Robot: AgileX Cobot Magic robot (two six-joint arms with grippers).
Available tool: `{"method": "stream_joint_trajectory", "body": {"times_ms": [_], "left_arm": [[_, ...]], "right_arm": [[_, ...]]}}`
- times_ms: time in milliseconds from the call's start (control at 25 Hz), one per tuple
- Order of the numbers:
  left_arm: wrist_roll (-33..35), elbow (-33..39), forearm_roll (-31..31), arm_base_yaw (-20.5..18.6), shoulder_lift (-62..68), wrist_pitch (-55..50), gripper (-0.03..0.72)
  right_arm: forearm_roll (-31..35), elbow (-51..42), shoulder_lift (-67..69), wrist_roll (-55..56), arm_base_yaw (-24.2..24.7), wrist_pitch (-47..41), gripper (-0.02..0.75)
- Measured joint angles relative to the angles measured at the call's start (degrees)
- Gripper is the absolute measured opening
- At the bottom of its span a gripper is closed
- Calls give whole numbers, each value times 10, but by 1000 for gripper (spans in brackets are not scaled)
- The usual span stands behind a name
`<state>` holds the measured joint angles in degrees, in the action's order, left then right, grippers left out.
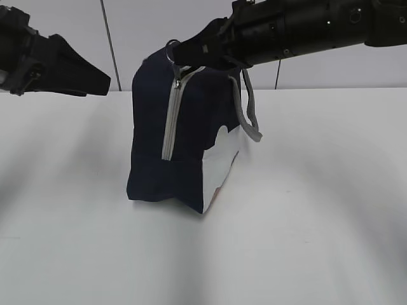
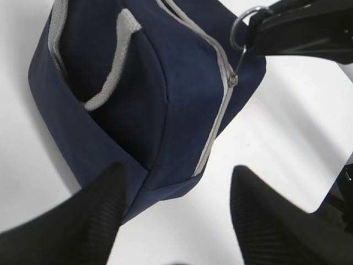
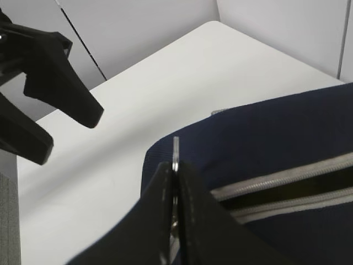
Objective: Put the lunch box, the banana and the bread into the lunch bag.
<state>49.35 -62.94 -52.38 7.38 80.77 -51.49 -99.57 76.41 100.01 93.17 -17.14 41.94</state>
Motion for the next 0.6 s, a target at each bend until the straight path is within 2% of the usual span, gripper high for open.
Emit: {"method": "stream_joint_trajectory", "body": {"times_ms": [320, 600], "left_arm": [[58, 0, -45, 0, 39, 9, 424], [117, 0, -100, 0, 60, 36, 424]], "right_arm": [[25, 26, 3, -27, 0, -5, -16], [-4, 29, 5, -11, 0, -2, -16]]}}
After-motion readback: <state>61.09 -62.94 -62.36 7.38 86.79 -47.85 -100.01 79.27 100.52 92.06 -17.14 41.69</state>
